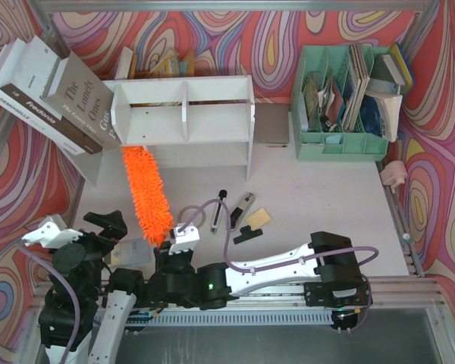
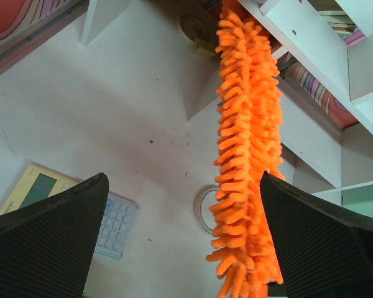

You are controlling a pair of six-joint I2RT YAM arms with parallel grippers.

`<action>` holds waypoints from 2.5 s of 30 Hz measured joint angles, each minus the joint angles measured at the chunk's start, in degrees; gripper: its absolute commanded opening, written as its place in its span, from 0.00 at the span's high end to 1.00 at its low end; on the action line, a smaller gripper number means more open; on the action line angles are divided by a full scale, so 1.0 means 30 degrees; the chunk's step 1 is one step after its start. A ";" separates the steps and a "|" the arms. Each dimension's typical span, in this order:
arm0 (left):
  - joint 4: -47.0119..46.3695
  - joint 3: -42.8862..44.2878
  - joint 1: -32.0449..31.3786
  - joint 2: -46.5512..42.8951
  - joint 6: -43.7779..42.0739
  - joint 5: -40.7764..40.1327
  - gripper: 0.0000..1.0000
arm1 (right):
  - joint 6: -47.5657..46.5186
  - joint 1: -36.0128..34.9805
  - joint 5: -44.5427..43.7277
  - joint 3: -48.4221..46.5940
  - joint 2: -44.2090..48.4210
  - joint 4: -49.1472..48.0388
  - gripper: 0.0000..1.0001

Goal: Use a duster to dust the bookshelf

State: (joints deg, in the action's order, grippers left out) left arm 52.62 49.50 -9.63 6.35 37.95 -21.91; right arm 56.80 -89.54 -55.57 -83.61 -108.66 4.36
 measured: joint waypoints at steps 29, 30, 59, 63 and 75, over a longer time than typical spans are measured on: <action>-0.0007 0.0000 0.0000 0.0015 0.0000 0.0146 0.02 | 0.1574 -0.0015 0.0255 -0.0940 -0.0714 0.0532 1.00; -0.0007 0.0000 0.0000 0.0015 0.0000 0.0146 0.02 | 0.2477 -0.0007 -0.0080 -0.0845 -0.0554 0.1311 1.00; -0.0007 0.0000 0.0000 0.0175 0.0000 0.0153 0.02 | 1.0010 0.0452 0.3519 -0.1071 -0.1341 0.6623 1.00; -0.0007 0.0000 0.0000 0.0175 0.0000 0.0153 0.02 | 0.7898 0.0306 0.2535 -0.0153 -0.0729 0.5282 1.00; -0.0007 0.0000 0.0000 0.0175 0.0000 0.0146 0.02 | -0.1202 -0.0007 0.3228 0.1115 0.0306 -0.3096 1.00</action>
State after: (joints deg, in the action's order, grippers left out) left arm 52.60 49.50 -9.63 6.87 37.95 -21.47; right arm 53.19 -89.56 -45.89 -80.27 -107.74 -4.93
